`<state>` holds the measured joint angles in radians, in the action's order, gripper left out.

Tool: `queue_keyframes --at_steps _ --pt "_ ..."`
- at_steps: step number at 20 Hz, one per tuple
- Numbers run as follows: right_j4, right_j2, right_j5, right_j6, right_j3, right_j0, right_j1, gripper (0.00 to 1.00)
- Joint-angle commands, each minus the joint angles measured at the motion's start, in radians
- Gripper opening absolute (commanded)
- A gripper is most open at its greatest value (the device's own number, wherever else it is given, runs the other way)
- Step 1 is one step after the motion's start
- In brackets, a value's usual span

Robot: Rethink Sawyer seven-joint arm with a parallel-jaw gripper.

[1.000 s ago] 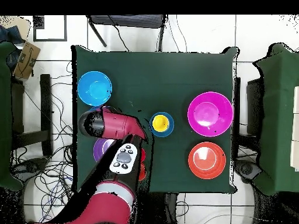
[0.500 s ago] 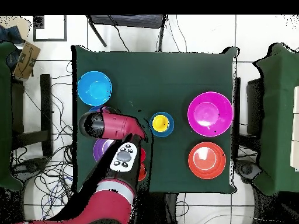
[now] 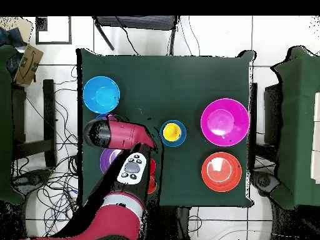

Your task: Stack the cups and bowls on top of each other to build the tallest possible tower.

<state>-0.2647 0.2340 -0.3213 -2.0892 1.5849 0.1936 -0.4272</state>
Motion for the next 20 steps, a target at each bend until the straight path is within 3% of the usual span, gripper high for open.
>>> queue_keyframes --at_steps 1,13,20 --pt "0.063 -0.127 -0.107 -0.008 -0.026 -0.01 0.023 1.0" --pt "0.055 -0.116 -0.084 -0.036 -0.047 0.023 0.054 1.0" --pt "0.046 -0.193 -0.077 -0.01 -0.028 -0.003 0.051 1.0"
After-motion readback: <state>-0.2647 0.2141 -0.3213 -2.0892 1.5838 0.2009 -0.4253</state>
